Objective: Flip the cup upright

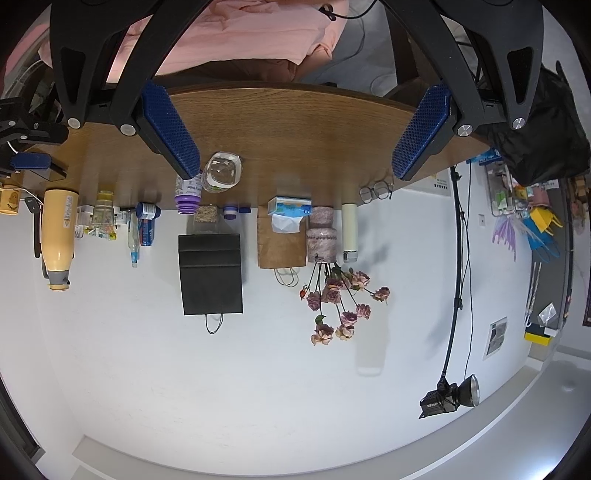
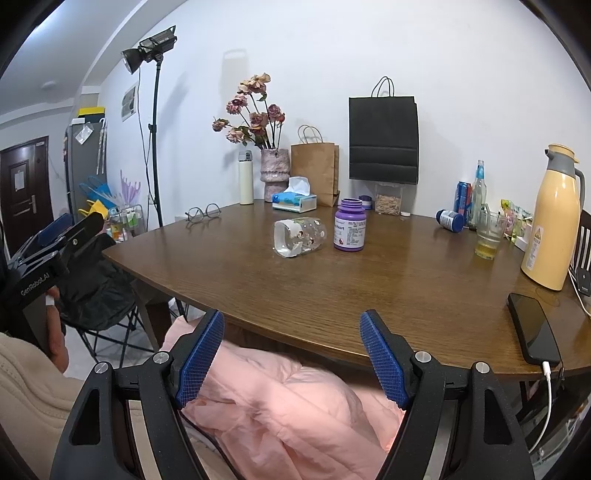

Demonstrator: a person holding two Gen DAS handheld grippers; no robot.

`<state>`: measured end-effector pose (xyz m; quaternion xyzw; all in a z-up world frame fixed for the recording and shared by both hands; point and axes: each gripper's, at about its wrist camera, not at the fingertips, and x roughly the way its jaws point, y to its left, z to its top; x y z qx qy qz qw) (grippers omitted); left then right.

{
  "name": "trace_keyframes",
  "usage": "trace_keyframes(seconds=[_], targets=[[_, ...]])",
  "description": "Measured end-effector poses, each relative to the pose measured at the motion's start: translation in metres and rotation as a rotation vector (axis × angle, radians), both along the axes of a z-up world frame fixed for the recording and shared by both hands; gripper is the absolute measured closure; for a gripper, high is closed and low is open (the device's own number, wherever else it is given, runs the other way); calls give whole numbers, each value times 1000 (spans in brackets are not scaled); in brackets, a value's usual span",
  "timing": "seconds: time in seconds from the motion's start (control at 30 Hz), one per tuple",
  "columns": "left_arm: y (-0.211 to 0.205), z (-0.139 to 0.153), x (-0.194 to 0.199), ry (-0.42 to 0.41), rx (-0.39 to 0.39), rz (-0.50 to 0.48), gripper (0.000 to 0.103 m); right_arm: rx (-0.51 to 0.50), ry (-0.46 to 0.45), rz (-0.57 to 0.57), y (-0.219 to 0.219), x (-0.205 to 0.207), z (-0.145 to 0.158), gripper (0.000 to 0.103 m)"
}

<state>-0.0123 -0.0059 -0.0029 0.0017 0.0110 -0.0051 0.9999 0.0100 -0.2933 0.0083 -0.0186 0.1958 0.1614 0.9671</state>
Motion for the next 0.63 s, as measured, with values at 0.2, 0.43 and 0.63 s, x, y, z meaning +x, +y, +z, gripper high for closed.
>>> trace_keyframes(seconds=[0.2, 0.43, 0.63], targets=[[1, 0, 1, -1, 1, 2, 0, 0, 1, -1, 0, 0, 0, 22], [3, 1, 2, -4, 1, 6, 0, 1, 1, -1, 1, 0, 0, 22], [2, 2, 3, -2, 6, 8, 0, 1, 3, -2, 1, 0, 0, 22]])
